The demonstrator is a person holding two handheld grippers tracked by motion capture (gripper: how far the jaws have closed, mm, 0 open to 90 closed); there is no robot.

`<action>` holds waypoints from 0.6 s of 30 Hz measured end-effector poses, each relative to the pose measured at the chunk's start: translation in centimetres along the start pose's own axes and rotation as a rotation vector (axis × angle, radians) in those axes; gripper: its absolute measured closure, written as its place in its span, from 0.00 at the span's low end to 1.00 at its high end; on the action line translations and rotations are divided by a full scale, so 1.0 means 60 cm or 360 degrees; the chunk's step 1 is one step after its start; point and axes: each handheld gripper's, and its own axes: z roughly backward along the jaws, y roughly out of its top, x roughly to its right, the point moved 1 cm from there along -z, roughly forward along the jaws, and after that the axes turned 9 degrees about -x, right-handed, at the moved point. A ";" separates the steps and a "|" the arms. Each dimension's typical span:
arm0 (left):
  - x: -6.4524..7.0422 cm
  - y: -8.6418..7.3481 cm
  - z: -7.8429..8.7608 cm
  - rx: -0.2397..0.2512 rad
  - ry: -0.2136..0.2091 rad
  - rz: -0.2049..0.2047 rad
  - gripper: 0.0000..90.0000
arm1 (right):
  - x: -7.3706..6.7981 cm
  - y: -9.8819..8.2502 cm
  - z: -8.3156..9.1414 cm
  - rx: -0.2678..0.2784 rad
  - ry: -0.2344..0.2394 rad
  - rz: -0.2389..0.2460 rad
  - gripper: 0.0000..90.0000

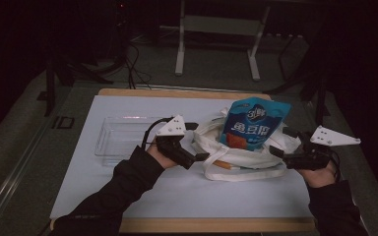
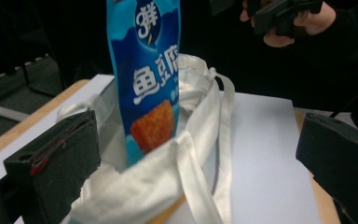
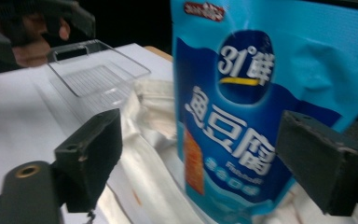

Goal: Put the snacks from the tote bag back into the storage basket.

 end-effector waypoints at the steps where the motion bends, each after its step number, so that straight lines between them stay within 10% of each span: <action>1: -0.006 0.006 -0.009 0.0008 -0.0008 -0.0022 0.00 | 0.007 -0.003 -0.002 0.0001 0.0004 -0.0008 0.17; 18: -0.064 0.030 -0.085 -0.0032 -0.0029 0.0044 0.00 | 0.055 -0.017 -0.025 -0.0056 -0.0023 -0.0101 0.18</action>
